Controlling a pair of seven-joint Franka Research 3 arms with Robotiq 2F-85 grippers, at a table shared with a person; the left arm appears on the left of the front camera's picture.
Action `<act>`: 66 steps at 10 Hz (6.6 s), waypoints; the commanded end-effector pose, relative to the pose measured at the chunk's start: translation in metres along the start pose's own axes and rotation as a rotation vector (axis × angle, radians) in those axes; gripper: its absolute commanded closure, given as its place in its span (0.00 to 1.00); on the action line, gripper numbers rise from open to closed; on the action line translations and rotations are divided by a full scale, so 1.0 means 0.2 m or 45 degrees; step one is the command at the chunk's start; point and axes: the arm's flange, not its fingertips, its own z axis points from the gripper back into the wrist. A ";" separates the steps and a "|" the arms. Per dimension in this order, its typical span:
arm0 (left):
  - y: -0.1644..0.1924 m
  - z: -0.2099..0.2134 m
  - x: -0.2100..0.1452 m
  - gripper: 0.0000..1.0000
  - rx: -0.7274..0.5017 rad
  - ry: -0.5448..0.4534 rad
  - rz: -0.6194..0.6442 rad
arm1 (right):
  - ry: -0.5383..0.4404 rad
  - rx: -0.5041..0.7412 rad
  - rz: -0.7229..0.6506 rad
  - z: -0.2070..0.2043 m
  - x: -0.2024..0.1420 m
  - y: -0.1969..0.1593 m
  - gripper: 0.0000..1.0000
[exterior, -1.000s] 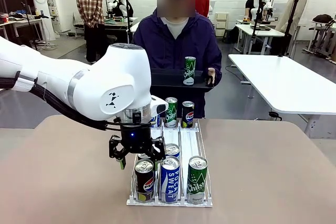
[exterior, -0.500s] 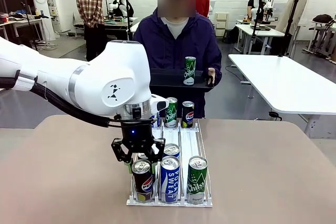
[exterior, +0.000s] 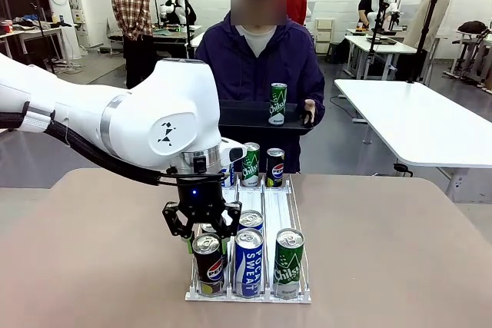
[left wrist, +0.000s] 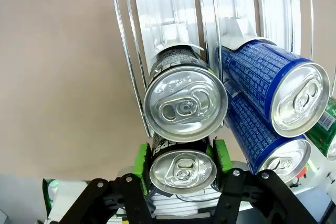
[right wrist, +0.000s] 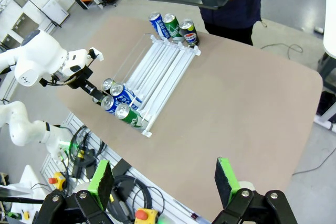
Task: Retrieve and hand over the desired beverage to the person.
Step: Pick up another can of the same type that the person held from the Automatic Can Dispenser, then place the picked can on the Handle tray extended by the person.
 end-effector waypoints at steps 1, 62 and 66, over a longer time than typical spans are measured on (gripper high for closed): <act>-0.02 0.12 -0.04 1.00 0.038 -0.023 -0.057 | -0.017 0.035 0.014 -0.01 -0.01 0.00 0.00; 0.19 0.93 1.06 0.14 0.089 -0.095 -0.069 | -0.017 0.035 0.014 -0.01 -0.01 0.00 0.00; 0.19 0.92 1.06 0.00 0.094 -0.090 -0.076 | -0.017 0.035 0.014 -0.01 -0.01 0.00 0.00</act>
